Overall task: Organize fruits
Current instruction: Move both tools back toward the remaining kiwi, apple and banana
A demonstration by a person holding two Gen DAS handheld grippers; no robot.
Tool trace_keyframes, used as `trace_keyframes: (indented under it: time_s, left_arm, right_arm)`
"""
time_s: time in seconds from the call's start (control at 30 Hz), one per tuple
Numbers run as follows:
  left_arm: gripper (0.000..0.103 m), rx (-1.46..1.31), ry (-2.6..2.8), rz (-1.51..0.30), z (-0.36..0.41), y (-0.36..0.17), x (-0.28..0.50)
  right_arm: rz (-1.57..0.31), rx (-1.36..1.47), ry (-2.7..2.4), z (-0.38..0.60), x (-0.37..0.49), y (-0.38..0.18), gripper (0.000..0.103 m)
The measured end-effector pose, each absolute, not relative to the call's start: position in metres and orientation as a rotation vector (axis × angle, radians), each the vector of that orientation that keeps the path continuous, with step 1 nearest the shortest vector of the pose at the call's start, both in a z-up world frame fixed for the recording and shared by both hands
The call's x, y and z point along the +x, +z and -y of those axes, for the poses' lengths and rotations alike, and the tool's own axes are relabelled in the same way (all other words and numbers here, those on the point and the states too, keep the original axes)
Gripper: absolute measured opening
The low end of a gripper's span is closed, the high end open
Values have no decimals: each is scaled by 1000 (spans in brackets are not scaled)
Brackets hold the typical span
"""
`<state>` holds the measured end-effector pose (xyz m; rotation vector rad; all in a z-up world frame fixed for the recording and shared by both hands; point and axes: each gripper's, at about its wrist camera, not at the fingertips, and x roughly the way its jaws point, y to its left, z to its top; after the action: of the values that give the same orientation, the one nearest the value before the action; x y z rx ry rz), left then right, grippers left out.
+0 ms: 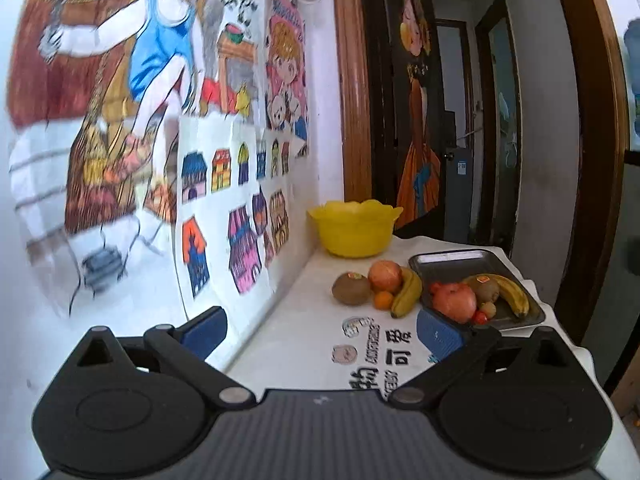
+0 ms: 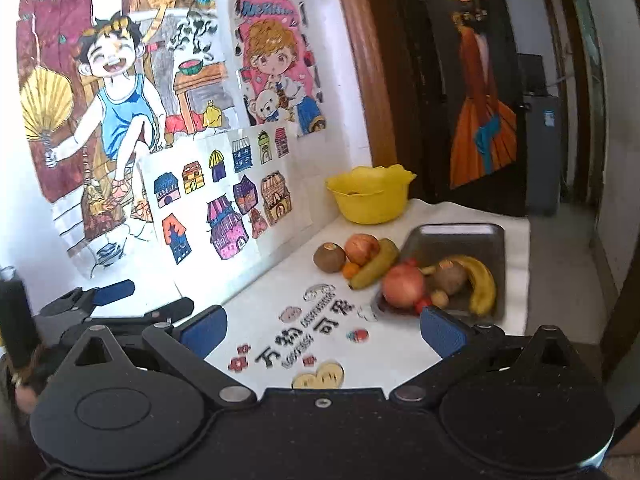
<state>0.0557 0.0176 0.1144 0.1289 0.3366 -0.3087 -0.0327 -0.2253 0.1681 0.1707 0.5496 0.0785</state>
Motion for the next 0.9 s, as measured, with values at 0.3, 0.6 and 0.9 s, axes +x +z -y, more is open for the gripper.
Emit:
trace_keyframes:
  time_s: [0.3, 0.6, 0.9]
  left_arm:
    - [103, 183, -313, -388, 8, 109, 122]
    - [103, 179, -335, -458, 48, 77, 219]
    - [103, 207, -384, -500, 75, 34, 276]
  right_arm:
    - [-675, 249, 177, 219, 90, 174, 102]
    - [-812, 396, 211, 242, 214, 137, 102]
    - [-903, 490, 240, 277, 302, 87, 102]
